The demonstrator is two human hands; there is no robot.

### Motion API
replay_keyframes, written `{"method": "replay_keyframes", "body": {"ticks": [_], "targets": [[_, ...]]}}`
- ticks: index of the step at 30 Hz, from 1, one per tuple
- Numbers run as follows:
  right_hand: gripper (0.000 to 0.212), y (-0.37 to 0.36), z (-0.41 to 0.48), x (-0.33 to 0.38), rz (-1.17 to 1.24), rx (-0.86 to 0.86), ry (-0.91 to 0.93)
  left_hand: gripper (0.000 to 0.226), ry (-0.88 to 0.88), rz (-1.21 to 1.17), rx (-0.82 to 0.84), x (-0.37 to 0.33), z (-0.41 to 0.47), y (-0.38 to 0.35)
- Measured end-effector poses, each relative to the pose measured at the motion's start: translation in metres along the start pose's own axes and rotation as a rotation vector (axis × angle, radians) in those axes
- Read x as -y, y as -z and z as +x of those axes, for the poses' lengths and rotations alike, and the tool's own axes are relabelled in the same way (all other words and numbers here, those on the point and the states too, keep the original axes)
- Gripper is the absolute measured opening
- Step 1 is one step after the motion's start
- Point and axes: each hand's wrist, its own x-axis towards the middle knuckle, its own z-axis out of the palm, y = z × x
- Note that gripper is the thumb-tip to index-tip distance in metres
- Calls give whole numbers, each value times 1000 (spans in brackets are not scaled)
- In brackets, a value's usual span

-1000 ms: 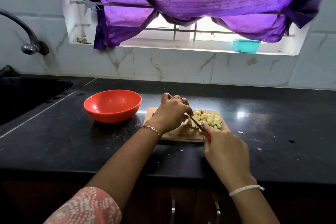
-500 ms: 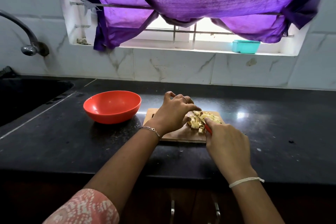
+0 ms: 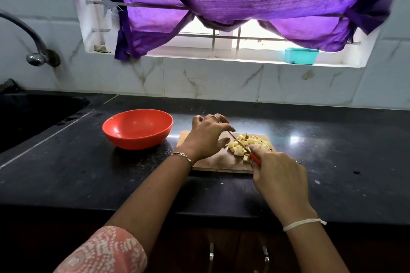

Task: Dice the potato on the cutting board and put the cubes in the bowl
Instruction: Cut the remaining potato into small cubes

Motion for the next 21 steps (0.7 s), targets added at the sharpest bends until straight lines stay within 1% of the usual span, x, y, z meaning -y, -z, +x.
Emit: {"method": "replay_keyframes", "body": {"ticks": [3, 6, 9, 11, 12, 14, 16, 19, 21], "targets": [[42, 0, -3, -5, 56, 16, -38, 51, 127, -132, -43, 9, 1, -1], [46, -5, -4, -9, 204, 40, -100, 56, 283, -235, -100, 22, 0, 5], [55, -17, -1, -11, 471, 109, -181, 45, 382, -309, -252, 34, -9, 10], [57, -23, 1, -8, 572, 104, -192, 36, 420, -364, -347, 39, -17, 13], [56, -25, 1, -5, 594, 103, -183, 32, 430, -372, -361, 41, -21, 14], [51, -23, 0, 2, 596, 140, -156, 27, 426, -321, -334, 42, -27, 14], [46, -23, 0, 6, 547, 187, -135, 26, 417, -261, -271, 41, -30, 12], [46, -25, 1, 9, 468, 210, -113, 30, 445, -199, -166, 38, -30, 7], [47, -25, 1, 10, 442, 220, -103, 32, 459, -161, -129, 37, -28, 5]]}}
